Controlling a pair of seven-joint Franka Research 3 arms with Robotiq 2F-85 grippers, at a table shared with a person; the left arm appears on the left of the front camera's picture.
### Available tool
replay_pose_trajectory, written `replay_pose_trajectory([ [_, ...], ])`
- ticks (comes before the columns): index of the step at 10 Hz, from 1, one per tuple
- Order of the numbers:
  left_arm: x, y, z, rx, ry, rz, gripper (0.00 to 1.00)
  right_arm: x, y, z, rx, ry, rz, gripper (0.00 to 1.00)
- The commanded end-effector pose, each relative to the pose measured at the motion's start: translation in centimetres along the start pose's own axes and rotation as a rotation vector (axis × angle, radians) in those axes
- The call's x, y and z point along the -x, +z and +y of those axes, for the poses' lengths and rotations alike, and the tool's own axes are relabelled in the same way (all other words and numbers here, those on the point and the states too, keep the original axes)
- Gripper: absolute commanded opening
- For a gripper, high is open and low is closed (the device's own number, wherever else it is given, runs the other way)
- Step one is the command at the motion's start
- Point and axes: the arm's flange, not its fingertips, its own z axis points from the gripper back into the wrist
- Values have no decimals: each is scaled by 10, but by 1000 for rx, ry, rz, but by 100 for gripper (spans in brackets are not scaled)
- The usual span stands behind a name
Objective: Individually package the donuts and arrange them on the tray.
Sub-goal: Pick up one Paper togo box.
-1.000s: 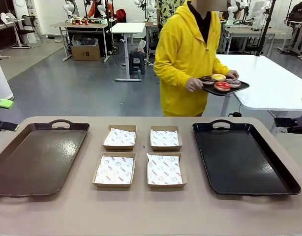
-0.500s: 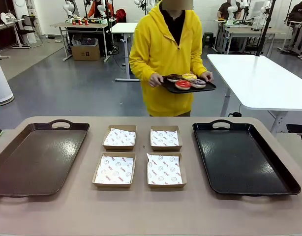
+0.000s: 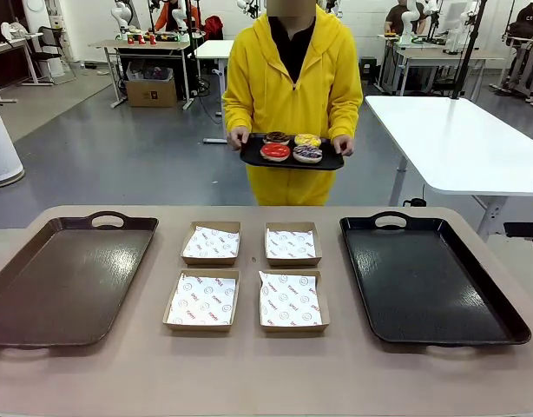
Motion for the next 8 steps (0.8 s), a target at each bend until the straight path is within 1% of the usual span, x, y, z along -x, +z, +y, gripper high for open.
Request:
replay_pose_trajectory([
  [1, 5, 4, -3, -32, -28, 6, 100, 12, -13, 7, 100, -55, 38, 100],
  [2, 3, 4, -4, -57, -34, 17, 100, 12, -16, 9, 120, -60, 62, 100],
  [3, 1, 2, -1, -4, -3, -5, 100, 12, -22, 15, 152, -60, 88, 100],
  [4, 1, 2, -1, -4, -3, -5, 100, -1, -3, -1, 78, -27, 32, 100],
  [8, 1, 2, -1, -4, -3, -5, 100, -1, -3, -1, 78, -27, 32, 100],
])
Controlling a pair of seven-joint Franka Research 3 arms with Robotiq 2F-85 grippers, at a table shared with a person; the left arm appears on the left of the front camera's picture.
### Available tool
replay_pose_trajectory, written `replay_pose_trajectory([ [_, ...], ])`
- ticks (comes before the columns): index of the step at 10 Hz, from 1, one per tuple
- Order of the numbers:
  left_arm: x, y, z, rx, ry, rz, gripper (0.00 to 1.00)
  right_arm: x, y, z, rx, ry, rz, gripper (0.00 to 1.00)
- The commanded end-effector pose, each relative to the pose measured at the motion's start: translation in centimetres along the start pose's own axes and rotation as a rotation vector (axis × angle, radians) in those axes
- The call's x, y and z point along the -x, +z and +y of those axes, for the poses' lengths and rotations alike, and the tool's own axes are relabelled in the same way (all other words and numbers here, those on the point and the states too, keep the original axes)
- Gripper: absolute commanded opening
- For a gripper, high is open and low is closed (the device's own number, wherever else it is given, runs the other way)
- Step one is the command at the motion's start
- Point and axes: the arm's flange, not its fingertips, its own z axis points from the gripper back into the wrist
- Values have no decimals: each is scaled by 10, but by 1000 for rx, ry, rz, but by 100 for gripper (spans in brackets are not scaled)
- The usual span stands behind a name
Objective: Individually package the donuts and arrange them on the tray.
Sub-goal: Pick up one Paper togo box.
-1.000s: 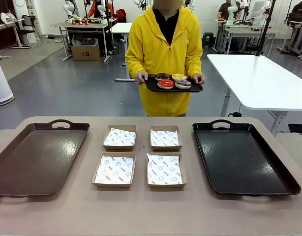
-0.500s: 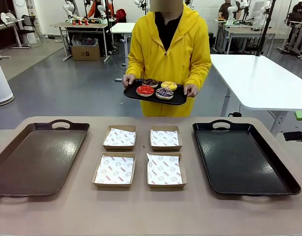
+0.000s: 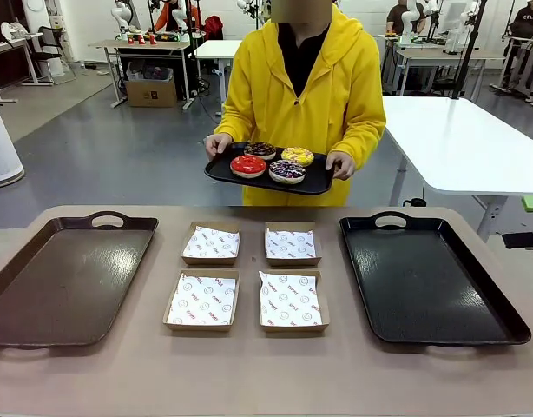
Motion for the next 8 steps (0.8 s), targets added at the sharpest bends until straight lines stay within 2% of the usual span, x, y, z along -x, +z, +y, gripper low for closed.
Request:
replay_pose_trajectory([
  [1, 0, 1, -1, 8, -2, -7, 100, -1, -2, -2, -23, 15, -6, 100],
  [8, 0, 1, -1, 8, -2, -7, 100, -1, -2, -2, -23, 15, -6, 100],
])
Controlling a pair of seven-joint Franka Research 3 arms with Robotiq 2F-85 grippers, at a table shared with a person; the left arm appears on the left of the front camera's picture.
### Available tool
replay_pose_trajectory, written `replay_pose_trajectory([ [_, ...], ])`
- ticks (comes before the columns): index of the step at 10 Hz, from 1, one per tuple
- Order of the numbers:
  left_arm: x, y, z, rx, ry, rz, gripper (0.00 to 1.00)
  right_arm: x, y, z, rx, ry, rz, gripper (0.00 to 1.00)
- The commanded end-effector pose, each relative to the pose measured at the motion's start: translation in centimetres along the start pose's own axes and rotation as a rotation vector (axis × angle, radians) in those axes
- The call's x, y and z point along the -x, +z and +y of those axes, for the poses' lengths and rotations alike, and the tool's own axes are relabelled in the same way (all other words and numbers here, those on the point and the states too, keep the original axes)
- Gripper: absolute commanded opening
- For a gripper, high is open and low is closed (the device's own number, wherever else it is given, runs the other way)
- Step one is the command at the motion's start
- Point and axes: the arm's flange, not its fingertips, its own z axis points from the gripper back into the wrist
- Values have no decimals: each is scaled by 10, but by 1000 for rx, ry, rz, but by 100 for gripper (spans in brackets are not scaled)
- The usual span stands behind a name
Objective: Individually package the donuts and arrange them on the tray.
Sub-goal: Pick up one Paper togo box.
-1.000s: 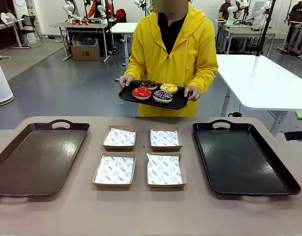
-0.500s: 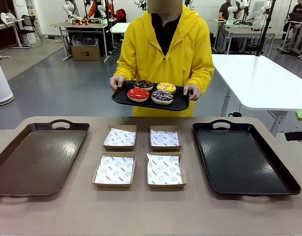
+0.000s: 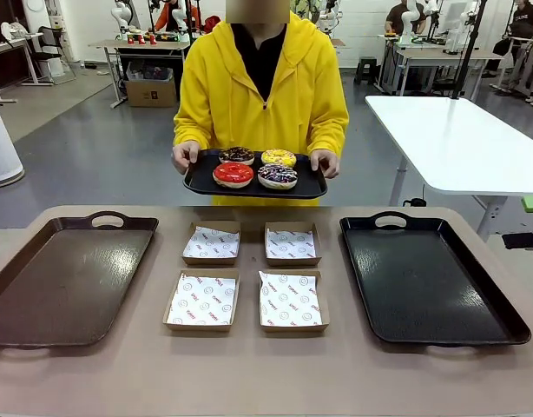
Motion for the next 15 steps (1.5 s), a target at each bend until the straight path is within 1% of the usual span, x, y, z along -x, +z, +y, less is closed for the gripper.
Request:
replay_pose_trajectory([
  [1, 0, 1, -1, 7, -2, -7, 100, -1, -1, -1, -22, 15, -6, 100],
  [13, 0, 0, 0, 0, 0, 0, 100, -1, -1, -1, -22, 15, -6, 100],
  [14, -3, -3, -21, -109, -8, 29, 100, -1, -1, -1, -22, 15, -6, 100],
  [15, -11, -10, -42, -183, 2, 53, 100, -1, -1, -1, -22, 15, -6, 100],
])
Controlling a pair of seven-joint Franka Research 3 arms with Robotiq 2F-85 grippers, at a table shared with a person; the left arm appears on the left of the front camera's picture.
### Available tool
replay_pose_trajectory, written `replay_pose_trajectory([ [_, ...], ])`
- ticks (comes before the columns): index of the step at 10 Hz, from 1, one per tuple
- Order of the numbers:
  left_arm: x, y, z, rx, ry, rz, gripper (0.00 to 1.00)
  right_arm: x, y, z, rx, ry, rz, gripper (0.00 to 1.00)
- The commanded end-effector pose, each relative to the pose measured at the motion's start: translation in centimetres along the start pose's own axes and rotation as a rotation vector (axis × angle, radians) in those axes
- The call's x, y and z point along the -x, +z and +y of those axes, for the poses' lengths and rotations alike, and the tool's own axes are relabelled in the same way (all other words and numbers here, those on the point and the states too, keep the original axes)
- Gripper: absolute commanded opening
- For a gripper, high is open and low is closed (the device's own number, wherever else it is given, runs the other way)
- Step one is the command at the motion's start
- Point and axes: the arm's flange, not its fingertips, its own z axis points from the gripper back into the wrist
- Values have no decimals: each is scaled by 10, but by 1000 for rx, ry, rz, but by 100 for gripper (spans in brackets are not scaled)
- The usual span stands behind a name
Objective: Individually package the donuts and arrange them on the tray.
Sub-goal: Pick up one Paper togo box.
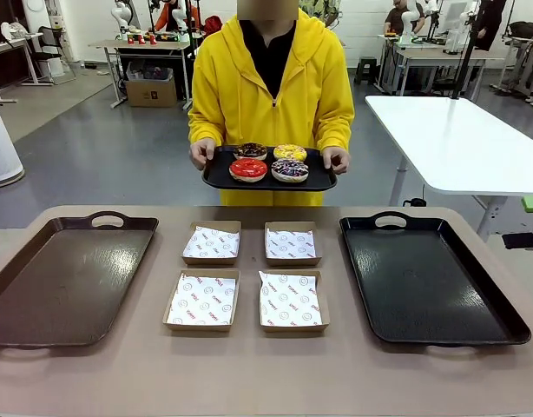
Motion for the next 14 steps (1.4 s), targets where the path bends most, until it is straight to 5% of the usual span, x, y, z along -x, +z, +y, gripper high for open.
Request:
replay_pose_trajectory([
  [1, -19, -12, -50, -173, 19, 51, 100, -1, -2, -1, -22, 14, -6, 100],
  [5, -64, -119, -121, -609, 40, 325, 100, -1, -2, -1, -22, 14, -6, 100],
  [8, -73, -215, -114, -893, 82, 470, 100, -1, -2, -1, -22, 14, -6, 100],
  [10, -75, -271, -100, -992, 74, 477, 100, -1, -2, -1, -22, 14, -6, 100],
  [14, -74, -346, -68, -1111, -5, 335, 100, -1, -2, -1, -22, 14, -6, 100],
])
